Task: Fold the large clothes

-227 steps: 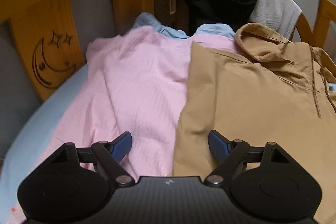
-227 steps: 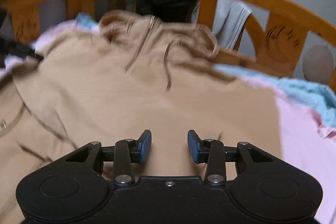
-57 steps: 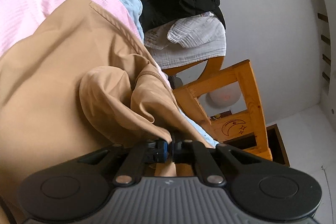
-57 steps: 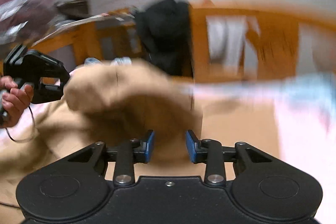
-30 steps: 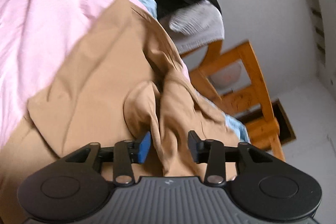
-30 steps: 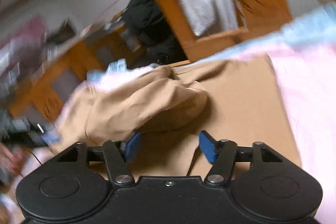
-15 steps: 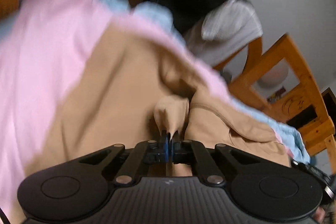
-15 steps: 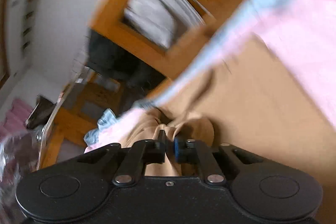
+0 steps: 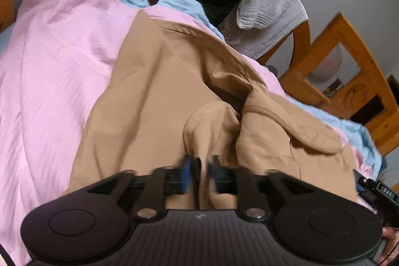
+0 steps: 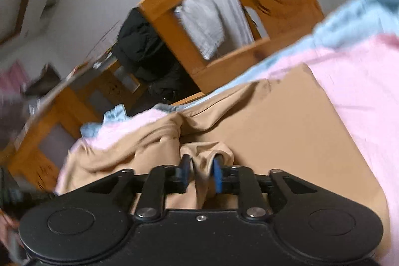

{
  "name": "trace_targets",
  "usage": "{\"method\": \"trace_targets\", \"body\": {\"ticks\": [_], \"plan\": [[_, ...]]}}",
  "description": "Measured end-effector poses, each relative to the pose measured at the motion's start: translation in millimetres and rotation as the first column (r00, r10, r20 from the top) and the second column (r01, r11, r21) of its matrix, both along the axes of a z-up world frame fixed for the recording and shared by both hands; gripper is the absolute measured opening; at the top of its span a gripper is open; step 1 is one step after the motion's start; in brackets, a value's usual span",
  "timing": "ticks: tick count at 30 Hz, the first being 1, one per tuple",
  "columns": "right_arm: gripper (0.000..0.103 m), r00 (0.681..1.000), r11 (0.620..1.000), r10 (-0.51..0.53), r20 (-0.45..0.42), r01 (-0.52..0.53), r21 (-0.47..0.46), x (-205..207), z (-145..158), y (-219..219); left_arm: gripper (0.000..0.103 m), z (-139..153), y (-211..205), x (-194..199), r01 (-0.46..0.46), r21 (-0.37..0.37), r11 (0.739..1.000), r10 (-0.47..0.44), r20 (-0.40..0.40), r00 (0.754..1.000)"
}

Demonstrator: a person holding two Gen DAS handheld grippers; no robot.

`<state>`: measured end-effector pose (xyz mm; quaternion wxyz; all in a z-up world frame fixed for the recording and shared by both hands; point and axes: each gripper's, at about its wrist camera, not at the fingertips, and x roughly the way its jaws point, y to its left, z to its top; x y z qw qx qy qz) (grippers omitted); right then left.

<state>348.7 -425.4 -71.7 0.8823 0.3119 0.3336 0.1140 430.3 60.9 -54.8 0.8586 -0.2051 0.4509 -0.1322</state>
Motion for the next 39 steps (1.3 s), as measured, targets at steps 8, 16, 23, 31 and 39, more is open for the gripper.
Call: {"method": "trace_targets", "body": {"ticks": [8,16,23,31,39], "plan": [[0.006,0.979,1.000,0.024,-0.205,-0.026,-0.007,46.7,-8.5,4.2,0.005,-1.2,-11.3,12.7,-0.022,0.028,0.999,0.022,-0.002,1.000],[0.000,1.000,0.931,0.000,-0.026,-0.009,-0.364,46.5,3.0,33.8,0.003,-13.5,-18.0,22.6,-0.046,0.081,0.996,0.044,0.025,0.999],[0.022,0.990,0.861,-0.048,0.134,0.109,-0.497,8.3,28.2,35.1,0.040,21.3,-10.6,-23.3,-0.060,0.156,0.986,0.040,0.129,0.991],[0.020,0.935,0.813,0.262,0.240,-0.080,-0.577,27.5,49.1,105.4,0.041,44.9,-81.2,-12.5,0.110,0.103,0.989,-0.134,0.269,0.954],[0.019,0.944,0.754,0.304,0.129,-0.155,-0.638,39.1,3.4,130.0,0.002,-5.9,-75.7,10.9,0.025,0.106,0.994,-0.039,0.137,0.990]]}}
